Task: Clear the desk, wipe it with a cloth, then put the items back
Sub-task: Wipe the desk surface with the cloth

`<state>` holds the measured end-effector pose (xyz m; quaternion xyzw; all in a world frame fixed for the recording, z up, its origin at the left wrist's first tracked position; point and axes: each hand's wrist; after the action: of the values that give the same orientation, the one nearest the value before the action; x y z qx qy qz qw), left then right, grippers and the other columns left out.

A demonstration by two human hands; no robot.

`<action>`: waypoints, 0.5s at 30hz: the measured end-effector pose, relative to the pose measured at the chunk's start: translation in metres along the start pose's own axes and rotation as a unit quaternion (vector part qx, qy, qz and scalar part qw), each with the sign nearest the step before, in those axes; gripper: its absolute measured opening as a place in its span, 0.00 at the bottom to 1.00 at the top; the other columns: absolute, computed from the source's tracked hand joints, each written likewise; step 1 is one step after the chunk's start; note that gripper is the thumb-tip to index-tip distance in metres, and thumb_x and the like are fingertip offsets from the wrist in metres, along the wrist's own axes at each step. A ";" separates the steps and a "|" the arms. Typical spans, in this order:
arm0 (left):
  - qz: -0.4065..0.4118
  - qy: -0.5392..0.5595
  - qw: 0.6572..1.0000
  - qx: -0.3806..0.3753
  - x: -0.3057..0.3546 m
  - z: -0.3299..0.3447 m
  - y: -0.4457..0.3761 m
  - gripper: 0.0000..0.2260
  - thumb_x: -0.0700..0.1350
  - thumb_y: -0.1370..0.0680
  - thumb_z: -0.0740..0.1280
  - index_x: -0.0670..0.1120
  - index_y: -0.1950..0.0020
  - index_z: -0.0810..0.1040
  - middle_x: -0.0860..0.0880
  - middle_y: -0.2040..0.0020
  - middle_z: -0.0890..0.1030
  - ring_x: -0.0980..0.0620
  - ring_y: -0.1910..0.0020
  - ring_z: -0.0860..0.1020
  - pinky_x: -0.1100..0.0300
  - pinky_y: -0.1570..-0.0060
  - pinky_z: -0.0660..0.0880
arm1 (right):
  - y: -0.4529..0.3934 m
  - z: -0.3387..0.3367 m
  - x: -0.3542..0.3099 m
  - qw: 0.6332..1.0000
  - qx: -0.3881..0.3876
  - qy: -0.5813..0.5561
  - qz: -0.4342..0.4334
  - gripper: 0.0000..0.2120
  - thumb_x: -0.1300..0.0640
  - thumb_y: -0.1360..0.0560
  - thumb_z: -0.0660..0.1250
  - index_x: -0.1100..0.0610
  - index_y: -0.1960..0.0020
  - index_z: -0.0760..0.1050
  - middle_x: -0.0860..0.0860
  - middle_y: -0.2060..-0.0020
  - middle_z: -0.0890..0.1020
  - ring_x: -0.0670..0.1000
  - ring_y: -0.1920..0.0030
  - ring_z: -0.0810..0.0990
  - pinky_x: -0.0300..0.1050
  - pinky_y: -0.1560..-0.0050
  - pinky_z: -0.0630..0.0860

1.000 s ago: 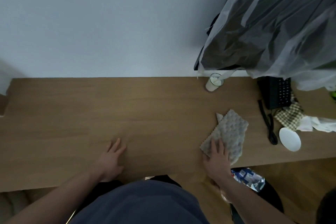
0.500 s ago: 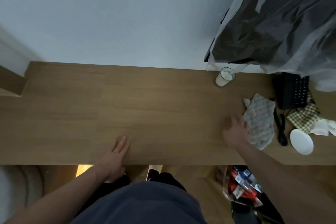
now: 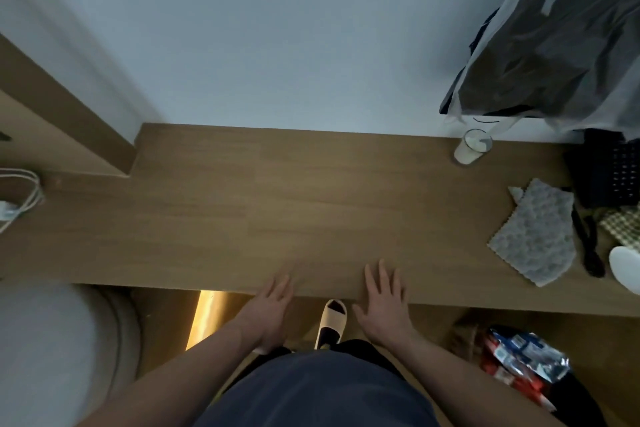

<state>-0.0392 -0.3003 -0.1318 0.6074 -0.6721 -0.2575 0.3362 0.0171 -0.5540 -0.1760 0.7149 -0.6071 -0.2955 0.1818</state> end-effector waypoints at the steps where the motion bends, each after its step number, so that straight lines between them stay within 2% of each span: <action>1: 0.001 0.001 1.000 0.000 -0.002 0.006 0.006 0.41 0.51 0.19 0.65 0.44 0.16 0.42 0.47 0.17 0.35 0.45 0.17 0.38 0.54 0.20 0.51 | 0.005 0.003 -0.004 1.000 -0.006 0.008 -0.011 0.42 0.38 0.19 0.59 0.49 0.16 0.38 0.52 0.18 0.34 0.63 0.19 0.34 0.65 0.20 0.45; 4: 0.006 0.017 1.000 0.003 -0.012 0.025 0.025 0.36 0.52 0.19 0.64 0.47 0.15 0.51 0.47 0.16 0.40 0.46 0.17 0.44 0.53 0.20 0.54 | 0.023 0.008 -0.014 0.999 -0.028 0.006 -0.026 0.41 0.42 0.19 0.61 0.49 0.16 0.41 0.51 0.17 0.37 0.61 0.18 0.37 0.59 0.19 0.50; 6: 0.010 0.033 0.999 0.016 -0.017 0.036 0.041 0.35 0.52 0.19 0.64 0.49 0.16 0.52 0.48 0.15 0.42 0.46 0.17 0.47 0.53 0.20 0.54 | 0.037 0.011 -0.020 0.999 -0.042 -0.005 -0.023 0.39 0.44 0.19 0.62 0.50 0.15 0.45 0.51 0.16 0.40 0.59 0.17 0.40 0.54 0.19 0.53; 10: 0.024 0.073 0.995 0.057 -0.030 0.051 0.067 0.34 0.52 0.20 0.66 0.52 0.16 0.56 0.49 0.15 0.44 0.47 0.17 0.49 0.52 0.20 0.56 | 0.069 0.017 -0.033 0.997 -0.061 -0.051 -0.008 0.34 0.44 0.20 0.64 0.50 0.17 0.59 0.49 0.16 0.50 0.52 0.18 0.55 0.48 0.22 0.62; 15: 0.029 0.089 0.993 0.075 -0.026 0.057 0.088 0.31 0.54 0.19 0.66 0.53 0.18 0.60 0.51 0.15 0.47 0.47 0.17 0.51 0.50 0.21 0.59 | 0.113 0.029 -0.030 0.995 -0.055 -0.078 0.021 0.34 0.44 0.20 0.66 0.47 0.18 0.60 0.48 0.17 0.54 0.53 0.18 0.55 0.50 0.21 0.61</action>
<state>-0.1387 -0.2662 -0.1053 0.6318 -0.6745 -0.1414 0.3549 -0.0904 -0.5446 -0.1223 0.6658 -0.6171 -0.3793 0.1786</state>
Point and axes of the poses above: each hand's wrist, its own y-axis away from the middle knuckle, its own z-axis out of the palm, x = y × z
